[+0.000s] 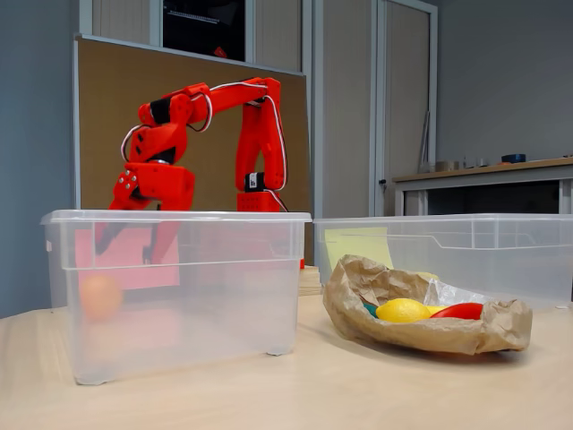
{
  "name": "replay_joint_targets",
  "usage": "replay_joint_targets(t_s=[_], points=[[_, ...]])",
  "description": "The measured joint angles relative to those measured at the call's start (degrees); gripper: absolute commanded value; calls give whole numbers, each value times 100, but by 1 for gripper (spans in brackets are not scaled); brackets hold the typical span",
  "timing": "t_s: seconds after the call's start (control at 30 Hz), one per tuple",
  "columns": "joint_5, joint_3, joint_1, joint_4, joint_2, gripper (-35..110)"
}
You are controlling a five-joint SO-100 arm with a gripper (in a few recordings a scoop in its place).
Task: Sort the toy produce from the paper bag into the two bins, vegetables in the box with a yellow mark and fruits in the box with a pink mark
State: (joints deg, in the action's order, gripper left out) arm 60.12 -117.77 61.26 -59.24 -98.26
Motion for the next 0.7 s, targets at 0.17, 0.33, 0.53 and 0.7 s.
replay_joint_targets(t_s=[0.17, 0.33, 0.53, 0.7], points=[[-809, 360, -817, -185, -677, 29], [-1758, 1266, -2391, -439, -800, 16], [-2364, 2162, -4509, -422, -571, 2], [-2549, 2443, -6196, -88, 141, 1]])
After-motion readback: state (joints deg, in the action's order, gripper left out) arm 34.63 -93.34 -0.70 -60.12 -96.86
